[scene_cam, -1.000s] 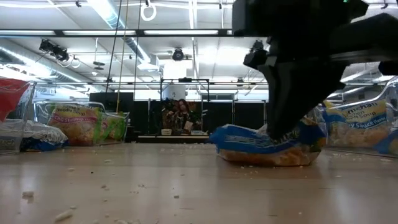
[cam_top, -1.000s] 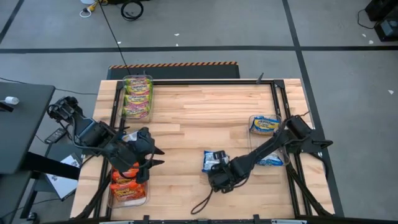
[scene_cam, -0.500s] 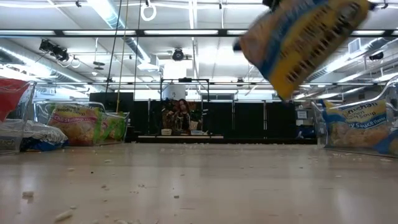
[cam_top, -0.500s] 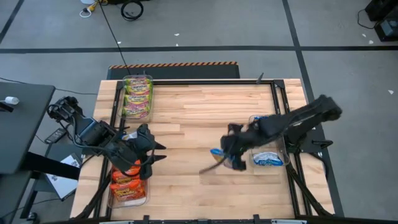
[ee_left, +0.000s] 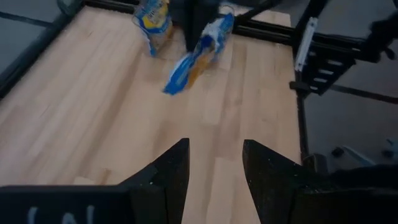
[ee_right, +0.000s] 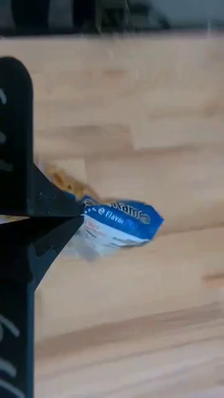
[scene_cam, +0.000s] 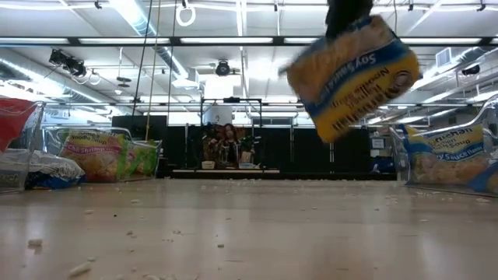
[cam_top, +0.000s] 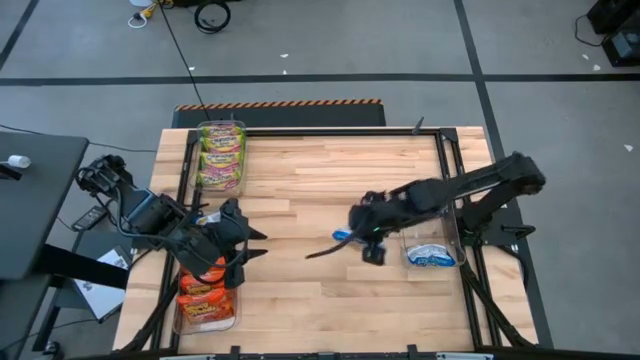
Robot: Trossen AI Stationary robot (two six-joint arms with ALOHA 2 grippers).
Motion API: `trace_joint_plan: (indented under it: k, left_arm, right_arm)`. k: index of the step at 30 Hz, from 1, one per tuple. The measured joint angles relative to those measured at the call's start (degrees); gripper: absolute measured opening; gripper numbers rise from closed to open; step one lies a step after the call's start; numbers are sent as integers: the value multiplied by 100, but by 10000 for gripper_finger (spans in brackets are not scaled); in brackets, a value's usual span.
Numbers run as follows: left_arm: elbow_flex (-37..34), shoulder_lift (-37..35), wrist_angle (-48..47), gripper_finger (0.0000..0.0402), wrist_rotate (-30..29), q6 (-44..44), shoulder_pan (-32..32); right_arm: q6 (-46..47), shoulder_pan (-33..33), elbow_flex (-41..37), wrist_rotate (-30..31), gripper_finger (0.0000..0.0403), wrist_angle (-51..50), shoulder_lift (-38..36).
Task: Sort Maruchan noodles
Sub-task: Put the right blue noodle pack into the right transparent bin
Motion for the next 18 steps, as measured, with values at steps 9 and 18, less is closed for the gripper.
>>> trace_joint_plan:
  k: [9, 18]
  left_arm:
    - [136, -126, -386, 153, 1018, 129, 39]
    - [149, -377, -768, 153, 1090, -186, 41]
  right_arm:
    - [1657, -329, -4, 822, 11, 1178, 1714]
    - [496, -974, -4, -406, 134, 2990, 2113]
